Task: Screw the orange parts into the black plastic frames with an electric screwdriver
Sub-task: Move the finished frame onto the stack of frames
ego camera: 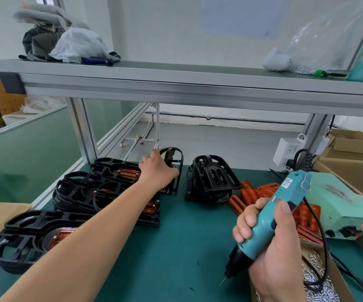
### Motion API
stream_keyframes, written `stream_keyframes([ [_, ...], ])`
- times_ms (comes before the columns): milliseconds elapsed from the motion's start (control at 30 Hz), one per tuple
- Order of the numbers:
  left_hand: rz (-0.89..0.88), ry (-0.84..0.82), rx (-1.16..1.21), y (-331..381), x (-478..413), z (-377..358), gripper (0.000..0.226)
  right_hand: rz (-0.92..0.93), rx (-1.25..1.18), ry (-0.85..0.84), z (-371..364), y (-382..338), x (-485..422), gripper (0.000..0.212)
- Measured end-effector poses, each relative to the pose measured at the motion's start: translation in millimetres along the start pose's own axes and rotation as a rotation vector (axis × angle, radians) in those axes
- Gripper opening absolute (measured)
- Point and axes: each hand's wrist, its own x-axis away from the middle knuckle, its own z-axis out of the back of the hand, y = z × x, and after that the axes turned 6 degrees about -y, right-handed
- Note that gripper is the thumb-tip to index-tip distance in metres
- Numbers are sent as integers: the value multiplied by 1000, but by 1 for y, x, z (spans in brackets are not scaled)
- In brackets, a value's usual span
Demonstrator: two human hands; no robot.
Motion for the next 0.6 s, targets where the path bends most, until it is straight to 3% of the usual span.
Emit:
stream_keyframes([
  [400,-167,82,450,-8,22,12,126,-2,1,5,1,0,2,32],
  [500,-196,90,520,-10,22,18,129,-6,5,5,2,0,2,31],
  [600,-263,90,530,-7,27,23,119,-17,8,-10,2,-1,2,36],
])
